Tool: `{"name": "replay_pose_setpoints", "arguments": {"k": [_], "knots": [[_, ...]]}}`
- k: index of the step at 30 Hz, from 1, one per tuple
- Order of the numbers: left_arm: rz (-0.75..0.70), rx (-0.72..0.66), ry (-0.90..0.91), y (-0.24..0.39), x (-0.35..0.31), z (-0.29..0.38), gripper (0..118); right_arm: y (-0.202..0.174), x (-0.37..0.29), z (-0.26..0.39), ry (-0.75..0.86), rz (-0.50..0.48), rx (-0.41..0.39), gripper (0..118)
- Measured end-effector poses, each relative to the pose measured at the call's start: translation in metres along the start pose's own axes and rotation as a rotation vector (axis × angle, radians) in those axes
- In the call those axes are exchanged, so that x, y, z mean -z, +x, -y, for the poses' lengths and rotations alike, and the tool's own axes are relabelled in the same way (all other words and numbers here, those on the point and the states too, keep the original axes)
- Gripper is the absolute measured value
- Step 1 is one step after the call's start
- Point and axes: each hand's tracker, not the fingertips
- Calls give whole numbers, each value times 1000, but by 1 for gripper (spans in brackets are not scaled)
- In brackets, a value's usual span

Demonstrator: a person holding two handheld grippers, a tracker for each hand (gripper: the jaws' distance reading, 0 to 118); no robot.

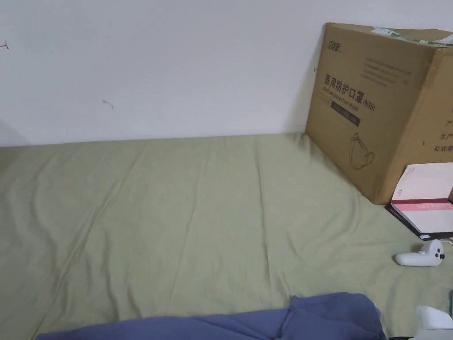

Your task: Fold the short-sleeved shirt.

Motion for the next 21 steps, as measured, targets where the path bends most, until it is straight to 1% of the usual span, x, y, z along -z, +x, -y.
{"name": "replay_pose_setpoints", "arguments": {"k": [1, 2, 3, 4, 7, 10, 12, 13, 14, 17, 18, 19, 20, 21], "knots": [[-5, -6, 0, 0, -1, 3, 67, -2, -2, -1, 6, -3, 2, 60], [-7, -12, -6, 0, -1, 5, 99, -4, -3, -3, 6, -2, 4, 86], [-14, -16, -13, 2, -1, 6, 118, -6, -5, -4, 5, 0, 4, 100], [-17, -13, -12, 7, -3, 6, 113, -10, -8, -6, 5, 17, -9, 101], [0, 7, 87, 24, -24, -6, 112, -27, -27, -16, 44, -1, -80, 101], [14, 40, 251, 58, -48, -16, 112, -55, -50, -24, 156, -9, -179, 101], [29, 52, 349, 83, -63, -22, 112, -78, -71, -23, 293, -11, -242, 101], [0, 76, 414, 99, -70, -23, 113, -89, -81, -21, 377, -27, -278, 101], [-43, 112, 501, 115, -76, -19, 114, -100, -91, -18, 475, -44, -305, 101], [-191, 155, 752, 157, -88, -8, 110, -126, -111, -2, 720, -84, -342, 100], [-224, 159, 824, 164, -85, -2, 107, -133, -115, 5, 800, -98, -341, 100], [-264, 164, 878, 174, -84, 2, 102, -139, -117, 10, 875, -132, -338, 99], [-294, 168, 911, 182, -84, 5, 95, -144, -118, 13, 925, -151, -332, 94], [-285, 132, 906, 187, -81, 8, 82, -151, -118, 13, 954, -136, -328, 84]]}}
